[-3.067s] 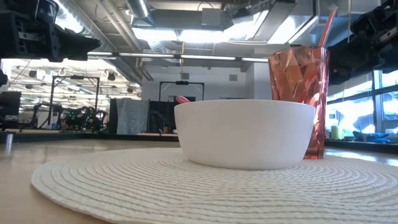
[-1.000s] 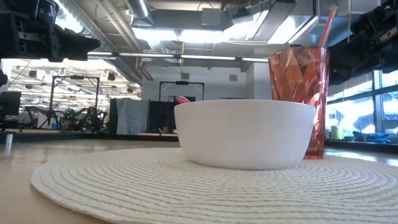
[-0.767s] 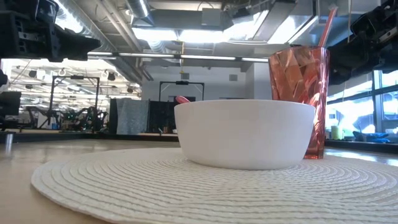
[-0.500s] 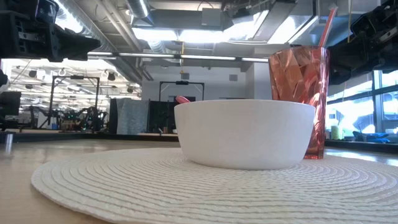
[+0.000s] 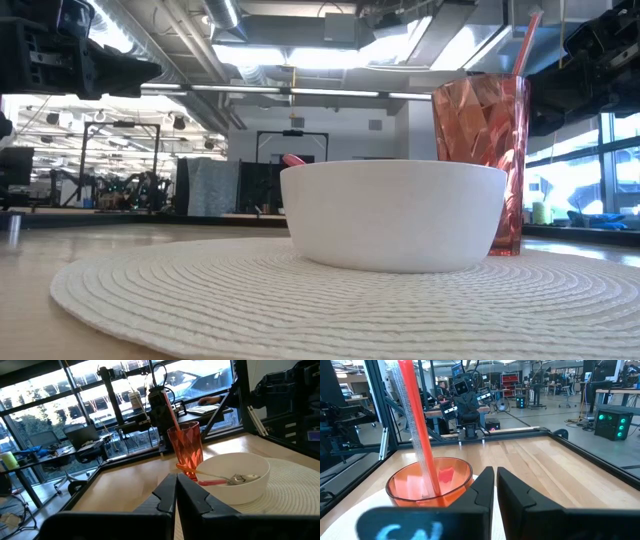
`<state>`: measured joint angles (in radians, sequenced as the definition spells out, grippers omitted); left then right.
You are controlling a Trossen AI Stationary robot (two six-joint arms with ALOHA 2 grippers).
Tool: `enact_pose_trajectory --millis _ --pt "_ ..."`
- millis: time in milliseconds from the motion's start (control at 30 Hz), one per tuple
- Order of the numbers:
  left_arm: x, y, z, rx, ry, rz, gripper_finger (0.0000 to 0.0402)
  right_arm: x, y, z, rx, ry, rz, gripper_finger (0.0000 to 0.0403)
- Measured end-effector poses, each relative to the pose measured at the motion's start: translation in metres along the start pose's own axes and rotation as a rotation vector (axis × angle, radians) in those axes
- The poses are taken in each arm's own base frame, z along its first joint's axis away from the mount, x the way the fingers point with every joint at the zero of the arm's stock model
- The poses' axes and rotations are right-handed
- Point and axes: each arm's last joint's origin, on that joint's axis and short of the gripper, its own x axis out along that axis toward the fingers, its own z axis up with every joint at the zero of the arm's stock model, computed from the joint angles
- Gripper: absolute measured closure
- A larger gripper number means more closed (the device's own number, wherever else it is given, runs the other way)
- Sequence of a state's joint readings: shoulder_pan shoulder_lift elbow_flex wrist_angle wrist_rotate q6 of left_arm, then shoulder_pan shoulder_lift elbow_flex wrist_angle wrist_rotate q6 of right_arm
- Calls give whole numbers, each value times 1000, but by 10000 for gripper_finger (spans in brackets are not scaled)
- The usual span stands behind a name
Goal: Pick & Place Utensil
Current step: Return to Home Position
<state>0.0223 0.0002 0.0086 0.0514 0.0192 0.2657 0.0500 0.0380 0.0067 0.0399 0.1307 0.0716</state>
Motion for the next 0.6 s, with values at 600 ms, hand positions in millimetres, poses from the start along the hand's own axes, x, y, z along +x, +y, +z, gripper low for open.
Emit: enact_pose_trajectory --millis 600 --pt "0 0 0 1 0 0 395 0 0 0 2 0 0 379"
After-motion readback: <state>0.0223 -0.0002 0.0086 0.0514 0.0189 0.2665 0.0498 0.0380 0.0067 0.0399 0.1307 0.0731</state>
